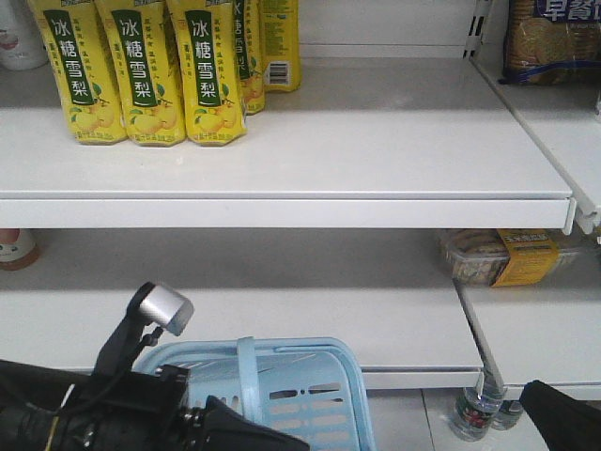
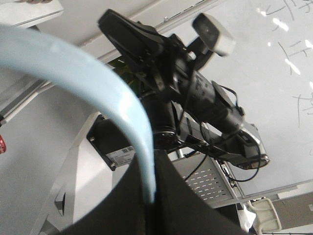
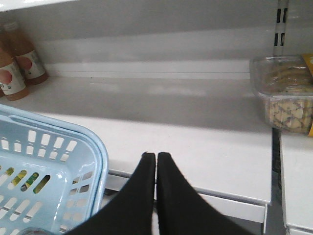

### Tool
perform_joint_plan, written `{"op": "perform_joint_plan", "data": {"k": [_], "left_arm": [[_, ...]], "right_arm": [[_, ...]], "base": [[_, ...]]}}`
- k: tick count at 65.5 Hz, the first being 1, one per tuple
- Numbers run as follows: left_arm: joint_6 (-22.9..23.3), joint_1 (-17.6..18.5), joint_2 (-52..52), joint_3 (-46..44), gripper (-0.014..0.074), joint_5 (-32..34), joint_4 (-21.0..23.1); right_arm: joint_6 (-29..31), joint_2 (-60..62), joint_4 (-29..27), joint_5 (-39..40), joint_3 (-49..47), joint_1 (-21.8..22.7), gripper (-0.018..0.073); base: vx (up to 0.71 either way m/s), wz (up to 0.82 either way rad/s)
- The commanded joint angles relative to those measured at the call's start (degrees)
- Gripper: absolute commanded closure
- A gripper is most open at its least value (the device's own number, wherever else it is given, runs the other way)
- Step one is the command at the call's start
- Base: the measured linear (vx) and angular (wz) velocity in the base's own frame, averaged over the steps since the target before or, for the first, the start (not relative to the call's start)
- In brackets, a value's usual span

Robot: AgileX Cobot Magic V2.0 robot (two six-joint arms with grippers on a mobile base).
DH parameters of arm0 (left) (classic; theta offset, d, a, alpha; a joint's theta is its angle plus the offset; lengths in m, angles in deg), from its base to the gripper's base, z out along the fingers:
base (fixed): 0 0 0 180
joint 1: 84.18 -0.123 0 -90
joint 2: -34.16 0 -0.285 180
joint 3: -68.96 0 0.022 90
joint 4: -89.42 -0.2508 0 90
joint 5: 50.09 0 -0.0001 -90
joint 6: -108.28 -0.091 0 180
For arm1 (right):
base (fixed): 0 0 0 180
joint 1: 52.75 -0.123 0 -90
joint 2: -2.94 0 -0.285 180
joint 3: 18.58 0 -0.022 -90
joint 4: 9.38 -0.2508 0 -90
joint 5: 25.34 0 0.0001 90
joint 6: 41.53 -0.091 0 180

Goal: Place coke in basket with both arms
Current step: 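Withdraw the right gripper away from the basket, then swing the basket with the bottle aside with the left gripper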

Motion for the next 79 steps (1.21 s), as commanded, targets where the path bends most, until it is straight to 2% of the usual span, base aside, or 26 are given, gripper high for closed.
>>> {"op": "perform_joint_plan", "data": {"k": [1,25,41,50,54,68,79], "left_arm": [[-0.7,0.25,5.58,0.33,0.0603,7.45,6.43],[-0.62,0.25,16.49,1.09,0.0603,0.91,10.05],[1.64,0.25,17.38,1.09,0.0603,0.28,10.23],[1.27,0.25,17.38,1.09,0.0603,-1.66,10.05],[-0.85,0.25,17.38,1.09,0.0603,-2.8,10.05],[-12.5,0.25,17.38,1.09,0.0603,-6.04,10.05],[-24.37,0.25,17.38,1.72,0.0603,-7.96,10.05]], "right_arm": [[0.06,-0.32,-2.37,-0.97,-1.63,-0.09,0.0564],[0.06,-0.32,-2.37,-0.97,-1.63,-0.09,0.0564],[0.06,-0.32,-2.37,-0.97,-1.63,-0.09,0.0564],[0.06,-0.32,-2.37,-0.97,-1.63,-0.09,0.0564],[0.06,-0.32,-2.37,-0.97,-1.63,-0.09,0.0564],[0.06,-0.32,-2.37,-0.97,-1.63,-0.09,0.0564],[0.06,-0.32,-2.37,-0.97,-1.63,-0.09,0.0564]], "base": [[0.0,0.0],[0.0,0.0],[0.0,0.0],[0.0,0.0],[0.0,0.0],[0.0,0.0],[0.0,0.0]]}}
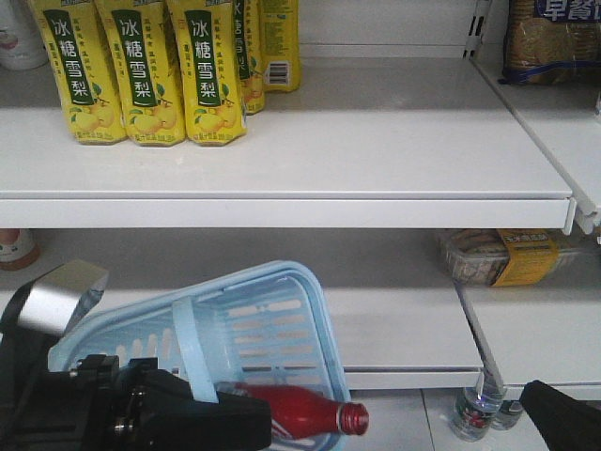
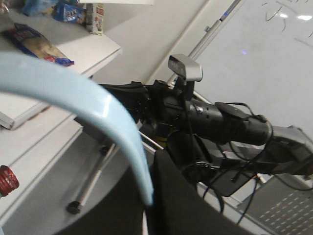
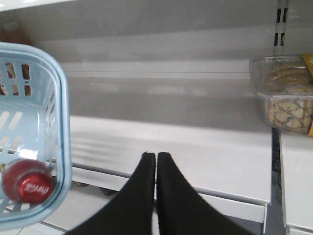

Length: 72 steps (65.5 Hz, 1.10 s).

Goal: Place coke in basket with both arms
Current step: 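Swing the basket with the bottle aside with the left gripper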

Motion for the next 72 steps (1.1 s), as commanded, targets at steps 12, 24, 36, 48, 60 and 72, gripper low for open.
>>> {"op": "perform_joint_plan", "data": {"k": [12,24,36,48,60,72], "left_arm": [[-20.49,0.25,1.27,0.4,0.0603,0.36,9.96],[-34.3,0.25,1.27,4.14,0.0603,-2.05,22.1],[-43.48,1.83,2.85,8.26,0.0603,-6.74,37.84],[-51.81,4.36,6.09,10.33,0.0603,-15.07,46.75],[-53.34,4.36,9.87,10.43,0.0603,-19.81,47.06],[-55.67,4.36,14.12,10.43,0.0603,-25.55,47.06]], "right_arm": [[0.06,-0.32,-2.37,-0.99,-1.63,-0.09,0.0564],[0.06,-0.32,-2.37,-0.99,-1.63,-0.09,0.0564],[0.06,-0.32,-2.37,-0.99,-1.63,-0.09,0.0564],[0.06,-0.32,-2.37,-0.99,-1.63,-0.09,0.0564],[0.06,-0.32,-2.37,-0.99,-1.63,-0.09,0.0564],[0.06,-0.32,-2.37,-0.99,-1.63,-0.09,0.0564]], "base": [[0.0,0.0],[0.0,0.0],[0.0,0.0],[0.0,0.0],[0.0,0.0],[0.0,0.0]]}}
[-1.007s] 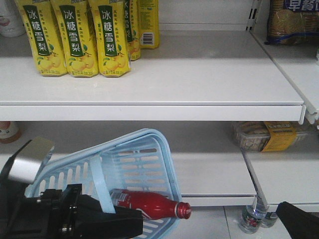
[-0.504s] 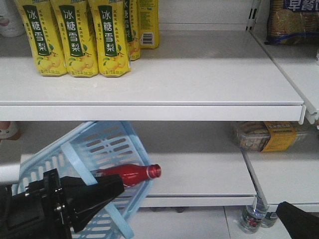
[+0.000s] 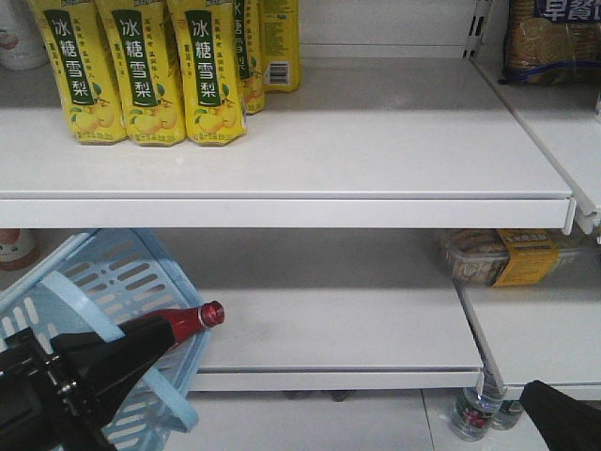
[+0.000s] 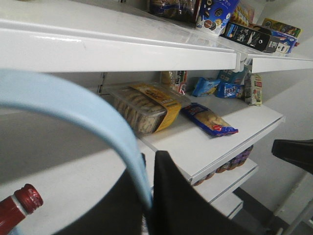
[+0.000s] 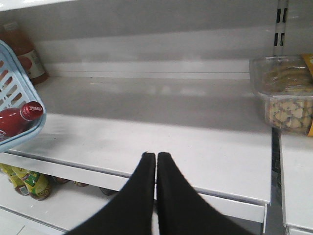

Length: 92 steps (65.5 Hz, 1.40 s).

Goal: Place coke in basket with both arms
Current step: 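Swing the basket with the bottle aside with the left gripper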

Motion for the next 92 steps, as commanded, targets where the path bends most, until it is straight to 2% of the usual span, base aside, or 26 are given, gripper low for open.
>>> {"op": "perform_joint_plan", "data": {"k": [1,9,18,34,40,43,47,50,56,64,74,92], "left_arm": [[-4.06,0.26,3.1,-1.98,0.0603,3.34,0.3],[-4.49,0.2,5.71,-0.45,0.0603,1.24,0.66],[-6.79,0.2,8.65,4.59,0.0603,2.14,4.56],[-7.44,0.2,13.77,12.65,0.0603,6.89,4.22],[-10.04,0.2,15.16,14.63,0.0603,7.03,4.82],[-11.68,0.2,15.73,15.28,0.0603,6.63,7.37],[-14.08,0.2,16.77,15.77,0.0603,5.48,12.22],[-17.54,0.2,17.59,15.98,0.0603,4.11,16.16],[-24.01,0.2,19.16,16.06,0.0603,1.07,20.98],[-28.86,0.2,21.37,16.11,0.0603,-3.52,21.12],[-28.92,0.2,24.45,16.18,0.0603,-10.35,21.12],[-28.92,0.2,29.44,17.78,0.0603,-15.84,21.28]], "right_arm": [[0.06,-0.32,-2.37,-0.99,-1.63,-0.09,0.0564],[0.06,-0.32,-2.37,-0.99,-1.63,-0.09,0.0564],[0.06,-0.32,-2.37,-0.99,-1.63,-0.09,0.0564],[0.06,-0.32,-2.37,-0.99,-1.63,-0.09,0.0564],[0.06,-0.32,-2.37,-0.99,-1.63,-0.09,0.0564],[0.06,-0.32,-2.37,-0.99,-1.63,-0.09,0.0564],[0.06,-0.32,-2.37,-0.99,-1.63,-0.09,0.0564],[0.06,-0.32,-2.37,-0.99,-1.63,-0.09,0.0564],[0.06,-0.32,-2.37,-0.99,-1.63,-0.09,0.0564],[0.06,-0.32,-2.37,-0.99,-1.63,-0.09,0.0564],[0.06,-0.32,-2.37,-0.99,-1.63,-0.09,0.0564],[0.06,-0.32,-2.37,-0.99,-1.63,-0.09,0.0564]], "base": [[0.0,0.0],[0.0,0.0],[0.0,0.0],[0.0,0.0],[0.0,0.0],[0.0,0.0],[0.0,0.0],[0.0,0.0],[0.0,0.0],[0.0,0.0],[0.0,0.0],[0.0,0.0]]}}
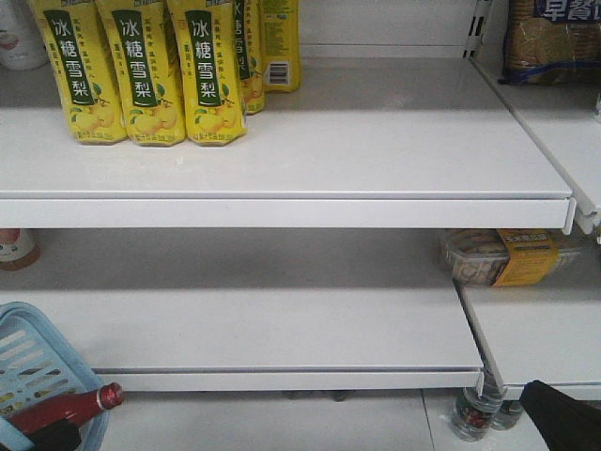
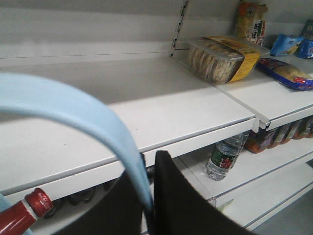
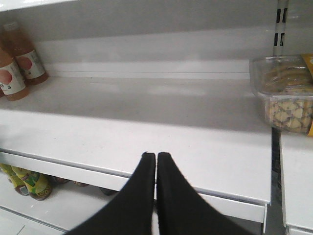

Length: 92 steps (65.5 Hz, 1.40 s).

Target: Place coke in basket with both arms

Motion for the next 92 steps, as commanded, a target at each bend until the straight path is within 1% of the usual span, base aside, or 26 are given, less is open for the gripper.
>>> {"op": "perform_joint_plan", "data": {"k": [1,7,22,30,43,58,63,78,87,92], "left_arm": [[-3.23,0.2,1.53,0.51,0.0603,6.14,-1.93],[-3.35,0.2,3.03,0.51,0.0603,5.28,-1.99],[-3.7,0.15,9.74,0.51,0.0603,-2.8,-2.03],[-3.74,0.09,13.94,0.51,0.0603,-5.28,-2.97],[-3.81,-0.04,20.7,0.51,0.0603,-10.13,-3.13],[-4.33,-0.04,20.53,0.51,0.0603,-10.91,-3.53],[-5.13,-0.04,20.53,0.51,0.0603,-10.91,-3.53],[-5.15,-0.04,20.53,0.51,0.0603,-11.03,-3.6],[-5.15,-0.04,20.59,0.51,0.0603,-12.42,-4.23],[-5.15,-0.63,20.59,0.51,0.0603,-12.36,-4.17]], "right_arm": [[0.06,-0.32,-2.37,-1.05,-1.63,-0.09,0.0564],[0.06,-0.32,-2.37,-1.05,-1.63,-0.09,0.0564],[0.06,-0.32,-2.37,-1.05,-1.63,-0.09,0.0564],[0.06,-0.32,-2.37,-1.05,-1.63,-0.09,0.0564],[0.06,-0.32,-2.37,-1.05,-1.63,-0.09,0.0564],[0.06,-0.32,-2.37,-1.05,-1.63,-0.09,0.0564],[0.06,-0.32,-2.37,-1.05,-1.63,-0.09,0.0564],[0.06,-0.32,-2.37,-1.05,-1.63,-0.09,0.0564],[0.06,-0.32,-2.37,-1.05,-1.63,-0.09,0.0564],[0.06,-0.32,-2.37,-1.05,-1.63,-0.09,0.0564]], "base": [[0.0,0.0],[0.0,0.0],[0.0,0.0],[0.0,0.0],[0.0,0.0],[0.0,0.0],[0.0,0.0],[0.0,0.0],[0.0,0.0],[0.0,0.0]]}}
